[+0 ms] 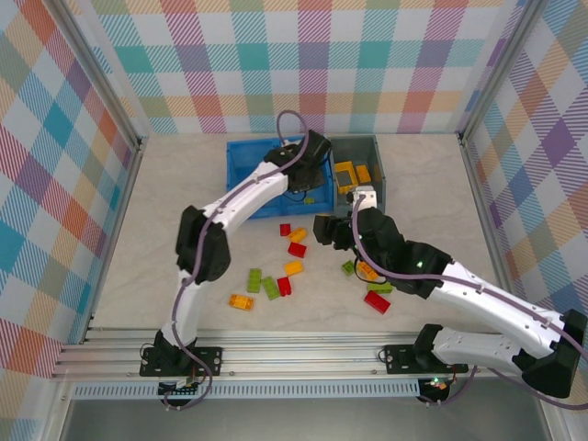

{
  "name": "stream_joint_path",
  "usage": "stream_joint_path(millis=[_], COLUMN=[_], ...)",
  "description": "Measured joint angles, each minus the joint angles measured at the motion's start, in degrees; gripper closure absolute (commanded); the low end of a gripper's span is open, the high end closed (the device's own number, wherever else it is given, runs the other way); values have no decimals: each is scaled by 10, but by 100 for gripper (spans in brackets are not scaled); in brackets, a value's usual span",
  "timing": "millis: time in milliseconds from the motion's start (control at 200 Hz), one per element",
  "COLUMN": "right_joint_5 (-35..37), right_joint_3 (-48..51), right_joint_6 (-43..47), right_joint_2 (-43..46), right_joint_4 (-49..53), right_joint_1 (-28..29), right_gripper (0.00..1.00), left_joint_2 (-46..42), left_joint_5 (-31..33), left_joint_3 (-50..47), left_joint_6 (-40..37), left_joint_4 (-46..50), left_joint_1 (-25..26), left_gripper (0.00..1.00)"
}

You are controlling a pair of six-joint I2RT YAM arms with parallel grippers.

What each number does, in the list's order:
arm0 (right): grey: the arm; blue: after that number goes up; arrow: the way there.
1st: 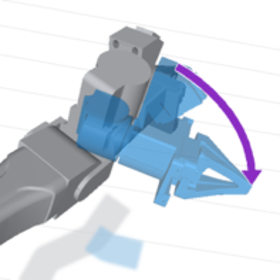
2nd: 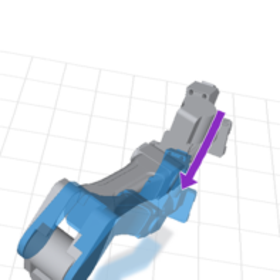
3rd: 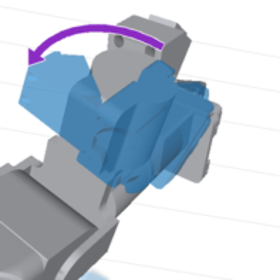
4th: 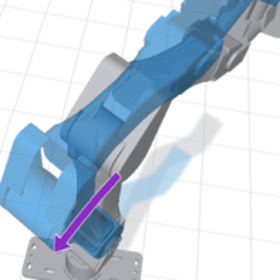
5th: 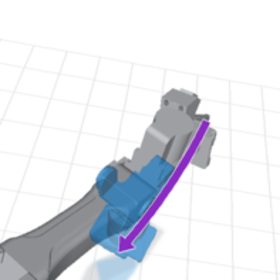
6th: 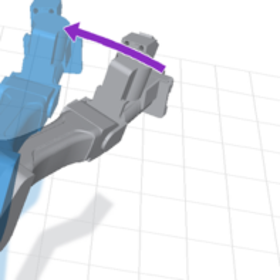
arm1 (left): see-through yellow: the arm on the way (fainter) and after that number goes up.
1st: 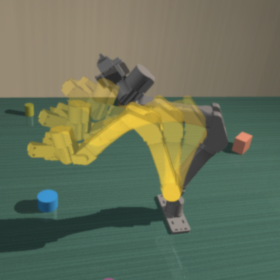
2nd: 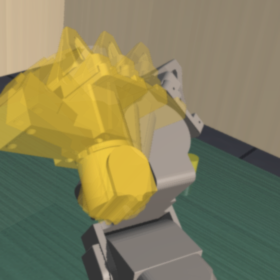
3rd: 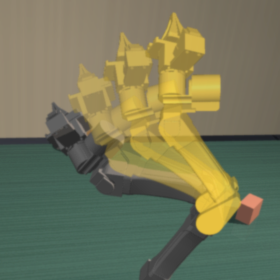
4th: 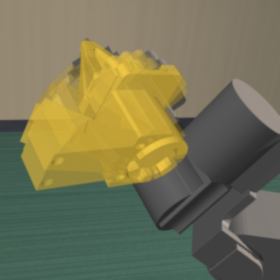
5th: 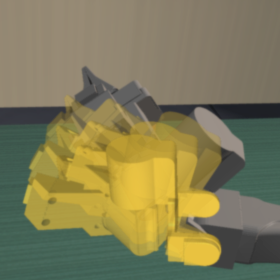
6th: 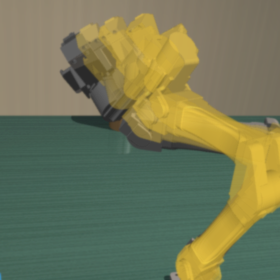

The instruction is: Sort the legos into containers by color

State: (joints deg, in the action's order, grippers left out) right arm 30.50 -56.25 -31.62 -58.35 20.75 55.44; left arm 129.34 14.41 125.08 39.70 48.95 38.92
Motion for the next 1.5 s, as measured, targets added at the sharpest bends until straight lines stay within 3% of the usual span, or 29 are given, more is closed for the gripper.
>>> stream_joint_path(millis=[145,390,650,795,1080,1195,1355,1500], right_joint_5=[2,1,1,1,0,-19,-96,-136], right_joint_3=[3,10,14,14,-19,-63,-66,-61], right_joint_6=[-10,-12,-12,-9,-7,-24,-27,-23], right_joint_2=[20,34,32,39,42,5,-90,-188], right_joint_4=[8,16,39,64,163,234,304,358], right_joint_1=[-1,-4,-7,-15,-29,-72,-155,-165], right_gripper=[19,18,19,19,18,17,14,14], left_joint_2=[70,99,81,0,-343,-452,-544,-577], left_joint_5=[6,-14,-15,-10,-8,-30,-44,-33], left_joint_3=[53,53,59,40,-208,-324,-489,-622], left_joint_6=[-15,-23,-21,-21,-21,-20,-11,21], left_joint_4=[22,22,32,34,-33,-62,-115,-168], left_joint_1=[-4,-12,-12,-6,28,53,158,268], left_gripper=[80,50,47,43,37,36,35,36])
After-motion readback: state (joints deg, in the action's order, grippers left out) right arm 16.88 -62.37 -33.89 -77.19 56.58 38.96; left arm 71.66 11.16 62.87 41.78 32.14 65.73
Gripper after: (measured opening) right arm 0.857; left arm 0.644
